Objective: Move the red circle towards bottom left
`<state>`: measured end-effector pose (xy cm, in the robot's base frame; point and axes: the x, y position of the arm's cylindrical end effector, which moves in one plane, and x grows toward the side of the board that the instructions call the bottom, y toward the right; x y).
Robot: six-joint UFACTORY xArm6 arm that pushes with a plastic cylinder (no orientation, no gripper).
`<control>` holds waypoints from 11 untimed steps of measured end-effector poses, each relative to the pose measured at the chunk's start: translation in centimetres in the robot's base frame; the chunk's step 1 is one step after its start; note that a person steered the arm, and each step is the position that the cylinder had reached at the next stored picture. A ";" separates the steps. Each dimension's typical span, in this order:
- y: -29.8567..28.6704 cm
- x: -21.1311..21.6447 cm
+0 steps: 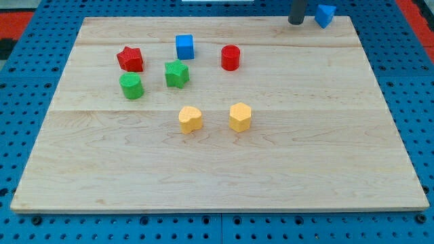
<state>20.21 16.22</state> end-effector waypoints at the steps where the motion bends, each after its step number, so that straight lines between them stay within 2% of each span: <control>1: -0.3 0.3; 3: -3.8 4.8; 5: -11.1 8.8; 8: -17.8 10.0; 11: -17.6 16.5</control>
<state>36.75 -1.40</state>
